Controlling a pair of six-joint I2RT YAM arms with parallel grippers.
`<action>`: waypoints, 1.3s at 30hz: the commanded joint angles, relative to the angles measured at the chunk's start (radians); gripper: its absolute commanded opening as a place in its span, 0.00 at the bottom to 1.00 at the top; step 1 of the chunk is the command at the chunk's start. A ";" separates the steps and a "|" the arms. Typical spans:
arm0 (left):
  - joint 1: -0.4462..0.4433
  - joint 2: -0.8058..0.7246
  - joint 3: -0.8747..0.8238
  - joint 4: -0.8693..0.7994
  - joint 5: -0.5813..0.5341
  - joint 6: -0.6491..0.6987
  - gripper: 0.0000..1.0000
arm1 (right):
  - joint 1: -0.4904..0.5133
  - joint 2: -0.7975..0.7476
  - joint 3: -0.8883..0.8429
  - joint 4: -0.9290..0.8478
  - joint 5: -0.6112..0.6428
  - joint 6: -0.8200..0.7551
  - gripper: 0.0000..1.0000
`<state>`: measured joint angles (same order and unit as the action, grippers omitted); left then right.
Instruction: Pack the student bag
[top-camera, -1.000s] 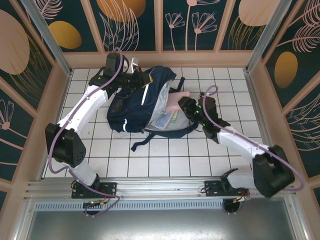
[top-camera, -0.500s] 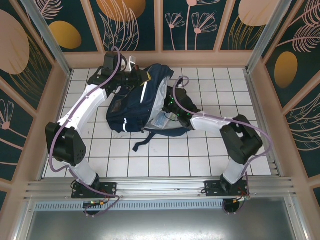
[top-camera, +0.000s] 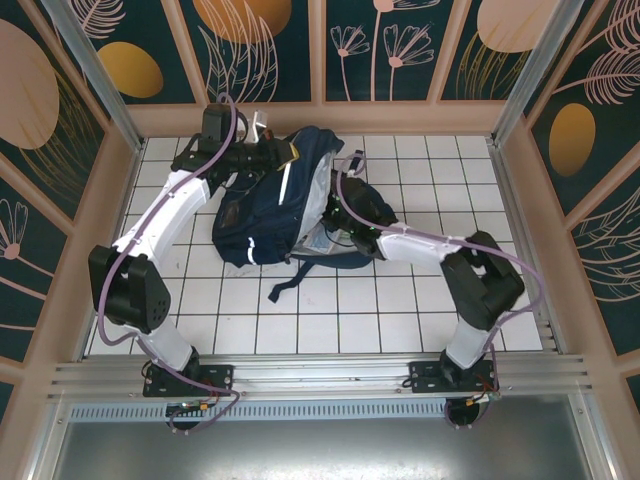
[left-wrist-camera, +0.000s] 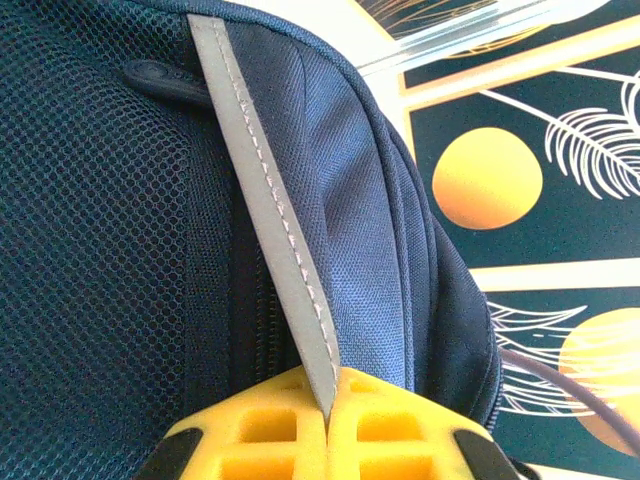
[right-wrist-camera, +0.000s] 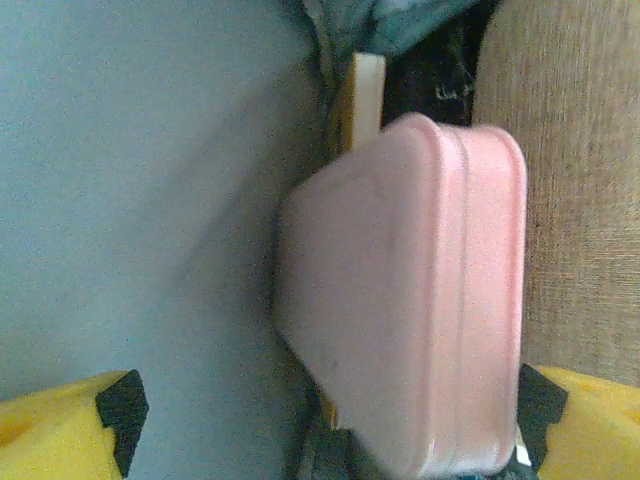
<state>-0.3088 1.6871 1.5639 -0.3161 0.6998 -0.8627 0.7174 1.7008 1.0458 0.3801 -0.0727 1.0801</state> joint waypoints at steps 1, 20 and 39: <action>0.016 -0.098 0.014 0.169 0.040 0.000 0.00 | -0.007 -0.125 -0.021 -0.066 0.034 -0.112 0.98; -0.115 -0.099 -0.271 0.150 -0.014 0.126 0.00 | -0.193 -0.613 -0.169 -0.549 0.190 -0.294 0.84; -0.269 0.096 -0.427 0.421 -0.047 0.012 0.00 | -0.218 -0.575 -0.295 -0.650 -0.318 0.098 0.58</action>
<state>-0.5808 1.7725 1.1328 0.0536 0.6445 -0.8429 0.5045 1.1355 0.7918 -0.3012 -0.2928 1.0637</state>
